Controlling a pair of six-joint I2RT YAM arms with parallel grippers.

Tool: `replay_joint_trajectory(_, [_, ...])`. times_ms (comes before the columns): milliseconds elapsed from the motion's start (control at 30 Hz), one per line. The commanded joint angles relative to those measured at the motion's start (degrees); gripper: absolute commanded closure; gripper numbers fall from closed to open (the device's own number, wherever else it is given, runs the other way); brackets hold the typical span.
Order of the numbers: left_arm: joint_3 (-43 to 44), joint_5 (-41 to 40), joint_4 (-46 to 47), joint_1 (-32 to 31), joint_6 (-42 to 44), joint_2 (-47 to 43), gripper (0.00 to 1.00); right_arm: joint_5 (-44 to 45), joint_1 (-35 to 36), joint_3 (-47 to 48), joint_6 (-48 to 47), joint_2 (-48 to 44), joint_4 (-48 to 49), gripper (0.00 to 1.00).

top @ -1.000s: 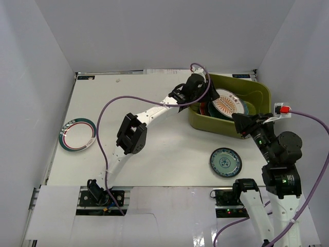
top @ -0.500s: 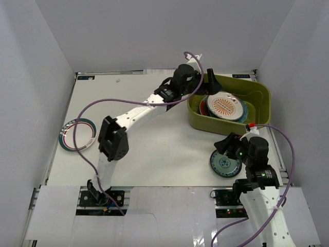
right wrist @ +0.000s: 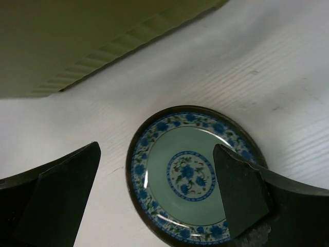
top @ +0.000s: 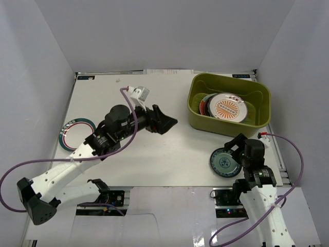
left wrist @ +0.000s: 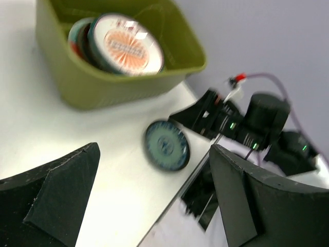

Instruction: Place the plates into the plastic bin on the countertop

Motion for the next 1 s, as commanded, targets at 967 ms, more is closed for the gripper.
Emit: replay_joint_trajectory(967, [-17.54, 0.56, -17.47, 3.34, 10.05, -23.10, 0.02, -5.52, 1.40, -6.82, 11.24, 20.95, 11.19, 0.28])
